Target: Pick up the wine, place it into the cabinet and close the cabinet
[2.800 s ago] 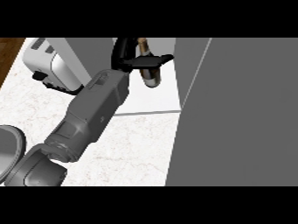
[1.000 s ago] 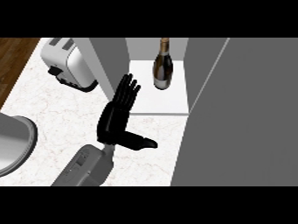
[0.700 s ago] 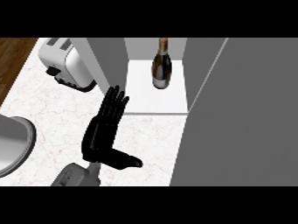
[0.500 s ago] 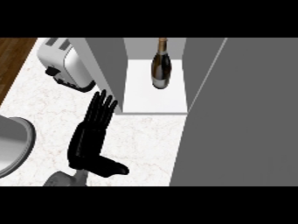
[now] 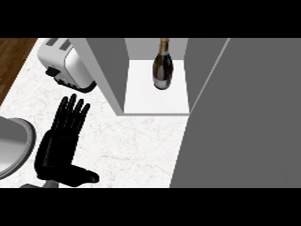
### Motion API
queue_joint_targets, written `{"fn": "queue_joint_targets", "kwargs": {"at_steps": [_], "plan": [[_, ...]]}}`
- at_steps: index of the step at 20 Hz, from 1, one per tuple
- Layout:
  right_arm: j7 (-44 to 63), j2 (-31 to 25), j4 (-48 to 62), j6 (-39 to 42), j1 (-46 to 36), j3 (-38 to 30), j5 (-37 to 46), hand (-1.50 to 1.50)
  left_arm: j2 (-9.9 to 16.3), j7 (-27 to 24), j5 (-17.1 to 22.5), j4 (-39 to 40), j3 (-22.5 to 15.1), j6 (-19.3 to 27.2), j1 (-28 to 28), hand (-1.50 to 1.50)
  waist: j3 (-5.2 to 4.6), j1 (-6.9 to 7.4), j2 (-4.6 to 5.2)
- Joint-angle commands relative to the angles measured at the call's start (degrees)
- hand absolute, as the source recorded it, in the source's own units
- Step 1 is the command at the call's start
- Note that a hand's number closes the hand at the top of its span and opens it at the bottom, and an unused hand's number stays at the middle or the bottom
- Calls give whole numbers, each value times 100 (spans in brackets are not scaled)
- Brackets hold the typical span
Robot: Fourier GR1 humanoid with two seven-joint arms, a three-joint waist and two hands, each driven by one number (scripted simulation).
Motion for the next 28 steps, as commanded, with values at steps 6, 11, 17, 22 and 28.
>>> {"fn": "queue_joint_targets", "kwargs": {"at_steps": [6,11,17,22,28], "plan": [[751,31,-1198,223,-186,668,-35,150,709,-176,343,80,858,-752,311,-150,-3,-11,18],[1314,317,-1331,46,-737,931,72,150,860,-72,518,214,1121,-903,257,-150,-19,41,39],[1545,629,-995,42,-1136,1180,47,150,1312,81,918,163,1510,-1531,405,-150,-17,98,30],[1594,979,-723,44,-1452,1368,25,150,1455,382,1087,41,1612,-1469,379,-150,-22,167,29],[1797,1422,-182,157,-2177,1081,-344,150,1508,375,1123,241,1660,-1744,327,-150,-29,300,89]]}}
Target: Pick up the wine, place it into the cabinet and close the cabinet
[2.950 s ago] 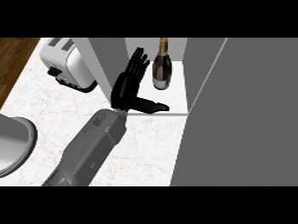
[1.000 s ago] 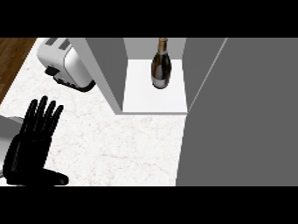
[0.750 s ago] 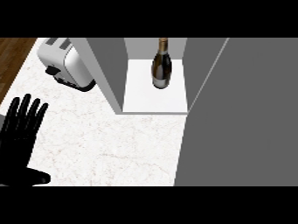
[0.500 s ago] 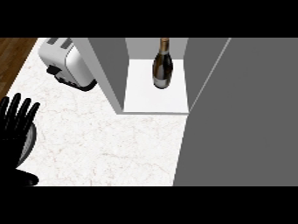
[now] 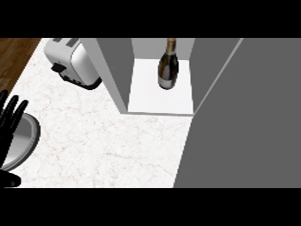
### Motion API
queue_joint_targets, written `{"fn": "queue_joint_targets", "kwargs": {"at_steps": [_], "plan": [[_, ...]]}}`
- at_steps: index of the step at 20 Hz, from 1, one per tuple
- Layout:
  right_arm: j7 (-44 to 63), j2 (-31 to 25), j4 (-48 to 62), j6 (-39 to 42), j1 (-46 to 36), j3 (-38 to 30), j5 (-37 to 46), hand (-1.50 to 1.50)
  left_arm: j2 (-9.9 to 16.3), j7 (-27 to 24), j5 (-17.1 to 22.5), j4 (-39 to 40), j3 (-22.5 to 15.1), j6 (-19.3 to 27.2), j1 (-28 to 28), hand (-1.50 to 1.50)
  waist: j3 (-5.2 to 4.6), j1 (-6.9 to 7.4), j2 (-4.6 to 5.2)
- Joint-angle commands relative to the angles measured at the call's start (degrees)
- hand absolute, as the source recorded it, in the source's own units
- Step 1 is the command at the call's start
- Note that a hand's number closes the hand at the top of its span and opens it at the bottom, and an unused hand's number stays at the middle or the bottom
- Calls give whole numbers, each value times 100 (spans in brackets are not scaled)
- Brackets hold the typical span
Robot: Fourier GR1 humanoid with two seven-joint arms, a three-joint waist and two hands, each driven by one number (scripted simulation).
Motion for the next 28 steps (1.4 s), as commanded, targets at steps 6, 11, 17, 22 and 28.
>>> {"fn": "queue_joint_targets", "kwargs": {"at_steps": [6,11,17,22,28], "plan": [[1091,1519,115,-339,-1362,552,-476,150,206,244,171,-95,143,-123,-172,-150,-5,261,31],[1932,2356,832,-580,-2719,384,-352,150,117,170,172,172,118,-335,-114,-150,-14,235,6],[2819,3653,2606,-1258,-4964,119,-255,150,241,53,167,515,421,-509,-71,-150,7,99,-5],[2294,3686,4308,-1795,-6332,-310,-928,150,103,107,112,310,426,-406,-81,-150,30,44,6],[1849,3696,5221,-1911,-6994,-809,-1799,150,229,221,206,976,767,-782,-308,-150,32,-91,11]]}}
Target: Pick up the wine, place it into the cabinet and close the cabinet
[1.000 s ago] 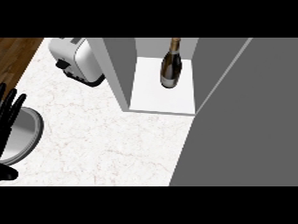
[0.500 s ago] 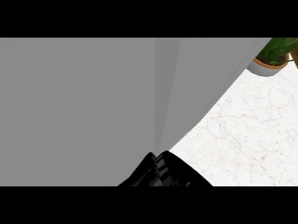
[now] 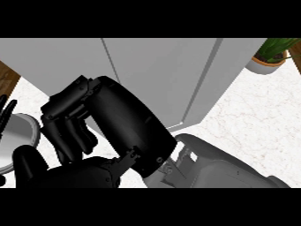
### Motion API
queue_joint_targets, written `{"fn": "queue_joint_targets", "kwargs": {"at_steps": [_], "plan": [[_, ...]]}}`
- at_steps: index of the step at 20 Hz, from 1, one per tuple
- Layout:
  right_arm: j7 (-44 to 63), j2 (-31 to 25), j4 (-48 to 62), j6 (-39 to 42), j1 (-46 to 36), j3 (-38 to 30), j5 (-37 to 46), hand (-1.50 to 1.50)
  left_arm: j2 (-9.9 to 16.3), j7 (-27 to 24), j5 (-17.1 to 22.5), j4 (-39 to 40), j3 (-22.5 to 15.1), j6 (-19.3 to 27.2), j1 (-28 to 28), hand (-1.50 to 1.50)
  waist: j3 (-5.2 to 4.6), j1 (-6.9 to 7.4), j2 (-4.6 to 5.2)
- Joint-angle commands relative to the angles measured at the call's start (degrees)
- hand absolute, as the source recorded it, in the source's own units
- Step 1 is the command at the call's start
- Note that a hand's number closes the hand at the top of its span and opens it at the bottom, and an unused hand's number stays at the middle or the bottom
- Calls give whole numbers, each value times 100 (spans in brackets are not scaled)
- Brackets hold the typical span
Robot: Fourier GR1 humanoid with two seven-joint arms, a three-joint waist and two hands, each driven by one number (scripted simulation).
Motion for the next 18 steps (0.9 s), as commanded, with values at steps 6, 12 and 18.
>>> {"fn": "queue_joint_targets", "kwargs": {"at_steps": [6,12,18], "plan": [[-760,55,1389,149,-208,-528,-752,150,135,190,58,241,479,-214,-9,-150,-17,-94,9],[-1391,-39,2300,978,53,-1117,-478,150,-75,394,-51,-223,434,148,49,-150,-14,-101,13],[-1896,-39,2956,1436,-55,-1369,-330,150,-326,334,-236,-41,327,-44,5,-150,-15,-100,14]]}}
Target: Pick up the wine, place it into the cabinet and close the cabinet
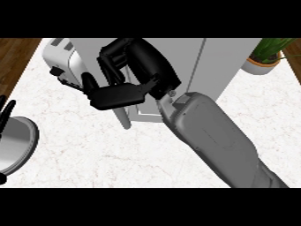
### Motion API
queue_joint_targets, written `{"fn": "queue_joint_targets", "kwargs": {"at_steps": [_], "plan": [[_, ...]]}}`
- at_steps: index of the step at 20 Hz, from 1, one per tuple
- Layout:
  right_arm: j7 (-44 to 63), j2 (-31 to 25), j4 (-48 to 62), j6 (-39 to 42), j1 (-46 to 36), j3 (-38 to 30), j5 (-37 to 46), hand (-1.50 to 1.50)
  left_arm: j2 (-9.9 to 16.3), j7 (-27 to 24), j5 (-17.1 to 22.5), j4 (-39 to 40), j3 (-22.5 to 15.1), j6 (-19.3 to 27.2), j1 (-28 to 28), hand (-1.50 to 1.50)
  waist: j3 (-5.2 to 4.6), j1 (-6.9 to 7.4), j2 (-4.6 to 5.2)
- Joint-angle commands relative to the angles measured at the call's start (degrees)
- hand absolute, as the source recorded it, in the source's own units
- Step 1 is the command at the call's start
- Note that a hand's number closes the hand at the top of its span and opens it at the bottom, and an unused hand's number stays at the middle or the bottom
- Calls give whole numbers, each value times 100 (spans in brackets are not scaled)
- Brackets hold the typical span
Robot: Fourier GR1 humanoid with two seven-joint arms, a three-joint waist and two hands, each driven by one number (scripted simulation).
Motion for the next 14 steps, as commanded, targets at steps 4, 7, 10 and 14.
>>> {"fn": "queue_joint_targets", "kwargs": {"at_steps": [4,7,10,14], "plan": [[-501,-305,861,332,44,-347,272,150,282,380,245,92,274,3,-302,-150,11,-24,137],[-540,-490,1186,488,-158,-630,186,150,-6,64,11,-25,54,-141,-33,-150,8,45,150],[-671,-597,1272,630,-235,-791,106,150,49,286,84,89,61,34,-355,-150,9,-2,173],[-603,-595,1321,674,-320,-791,129,150,157,213,155,136,160,-301,-209,-150,6,29,151]]}}
